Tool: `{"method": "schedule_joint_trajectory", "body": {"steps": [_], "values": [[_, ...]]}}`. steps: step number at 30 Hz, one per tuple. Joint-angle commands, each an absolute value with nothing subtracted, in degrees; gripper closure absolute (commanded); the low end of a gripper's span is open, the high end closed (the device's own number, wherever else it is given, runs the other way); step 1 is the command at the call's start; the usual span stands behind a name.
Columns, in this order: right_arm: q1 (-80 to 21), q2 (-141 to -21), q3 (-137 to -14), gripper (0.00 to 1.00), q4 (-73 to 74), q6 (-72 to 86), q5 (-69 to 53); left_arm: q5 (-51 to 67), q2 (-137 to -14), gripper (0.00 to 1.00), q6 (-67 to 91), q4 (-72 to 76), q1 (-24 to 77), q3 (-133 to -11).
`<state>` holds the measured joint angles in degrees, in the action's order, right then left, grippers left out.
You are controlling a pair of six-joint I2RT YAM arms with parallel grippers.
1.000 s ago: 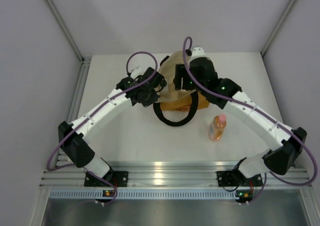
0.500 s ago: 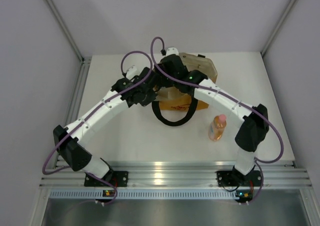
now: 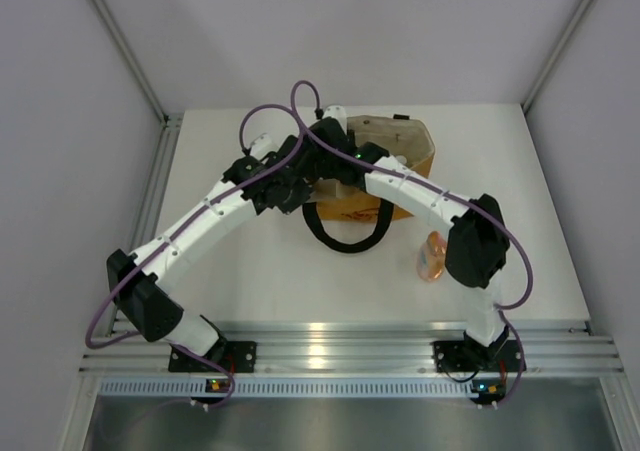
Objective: Take the personal care products out of the canvas bag
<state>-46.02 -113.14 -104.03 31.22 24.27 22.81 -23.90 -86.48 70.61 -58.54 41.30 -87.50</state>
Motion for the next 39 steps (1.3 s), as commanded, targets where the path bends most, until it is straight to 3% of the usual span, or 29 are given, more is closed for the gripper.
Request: {"method": "schedule_joint_trajectory", "body": {"steps": [1,7,10,11,14,17,39], "values": [[-46.76,-116.62,-106.00,0.29,30.67,26.45,23.12,-24.70,-84.64,1.00,70.75,-59.59,41.04,-86.57],[-46.41,-119.27,-106.08,0.36,30.24,26.89,24.69,-24.43,-84.29,1.00,70.14,-59.59,41.04,-86.40],[-46.06,-119.09,-105.47,0.55,29.62,26.98,25.40,-24.43,-84.20,1.00,69.79,-59.59,41.04,-86.48],[-46.05,-118.83,-105.21,0.67,29.27,26.81,25.40,-24.43,-84.11,1.00,69.61,-59.59,41.04,-86.48],[-46.05,-117.69,-105.03,0.86,28.04,25.93,25.84,-24.61,-84.02,1.00,69.26,-59.59,41.04,-86.57],[-46.05,-115.58,-105.12,1.00,27.43,25.14,26.45,-24.70,-84.20,1.00,69.26,-59.59,41.04,-86.57],[-46.14,-98.27,-103.62,1.00,27.68,22.85,26.46,-25.05,-85.08,1.00,70.40,-59.50,40.96,-86.57]]}}
